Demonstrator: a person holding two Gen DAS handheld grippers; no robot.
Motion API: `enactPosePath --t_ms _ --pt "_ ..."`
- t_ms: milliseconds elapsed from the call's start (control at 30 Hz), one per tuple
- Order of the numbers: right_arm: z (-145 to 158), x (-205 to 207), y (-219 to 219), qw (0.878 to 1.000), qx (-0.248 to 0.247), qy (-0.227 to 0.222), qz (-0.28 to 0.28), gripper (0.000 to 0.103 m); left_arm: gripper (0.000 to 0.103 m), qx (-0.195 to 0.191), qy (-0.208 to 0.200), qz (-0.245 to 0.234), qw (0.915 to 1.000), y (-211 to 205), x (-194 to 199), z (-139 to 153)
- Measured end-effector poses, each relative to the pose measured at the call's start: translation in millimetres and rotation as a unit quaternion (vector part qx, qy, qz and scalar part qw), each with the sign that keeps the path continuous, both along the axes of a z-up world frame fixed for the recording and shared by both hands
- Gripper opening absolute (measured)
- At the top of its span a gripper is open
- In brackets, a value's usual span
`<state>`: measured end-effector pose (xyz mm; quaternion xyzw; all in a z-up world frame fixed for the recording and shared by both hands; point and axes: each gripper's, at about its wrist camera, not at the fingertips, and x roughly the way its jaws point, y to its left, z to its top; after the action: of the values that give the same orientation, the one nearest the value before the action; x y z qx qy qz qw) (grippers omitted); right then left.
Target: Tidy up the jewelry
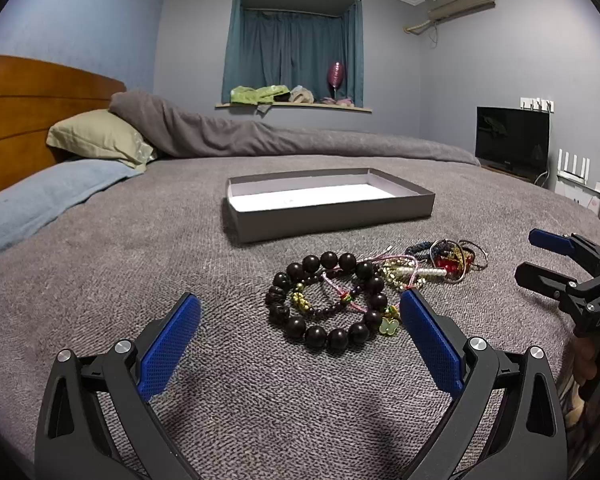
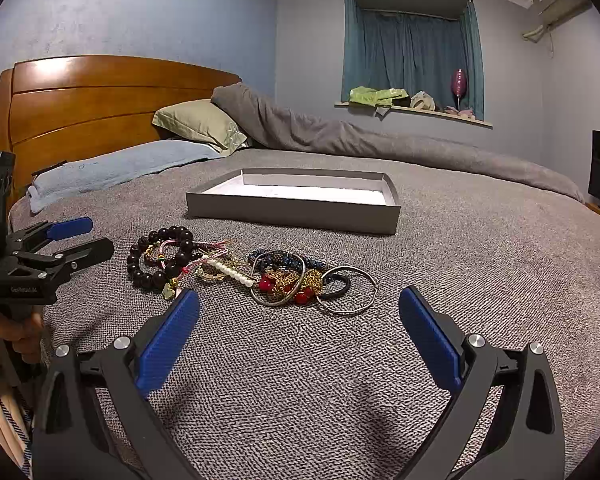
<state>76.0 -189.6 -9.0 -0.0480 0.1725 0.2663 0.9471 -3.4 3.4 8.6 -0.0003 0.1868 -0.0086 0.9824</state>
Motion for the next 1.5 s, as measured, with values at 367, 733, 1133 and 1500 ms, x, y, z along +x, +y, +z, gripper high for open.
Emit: enactPosePath --t_ms 367,733,1133,1500 --pt "-1 0 1 1.0 0.0 0.0 0.0 0.098 0.099 0.0 0.0 0.001 1.0 -1 1 -1" --pt "-1 0 1 1.0 0.001 0.0 0.001 0.098 0.099 0.0 0.002 -0.002 1.0 -1 1 -2" --pt "0 5 -4 1.0 0.007 0.013 -0.003 0.098 0.099 -0.002 0.004 -0.004 1.0 -1 4 -4" --pt "2 9 -4 1.0 0.008 0.015 0.0 0.098 0.099 -0.02 0.03 -0.001 0.9993 9 20 -5"
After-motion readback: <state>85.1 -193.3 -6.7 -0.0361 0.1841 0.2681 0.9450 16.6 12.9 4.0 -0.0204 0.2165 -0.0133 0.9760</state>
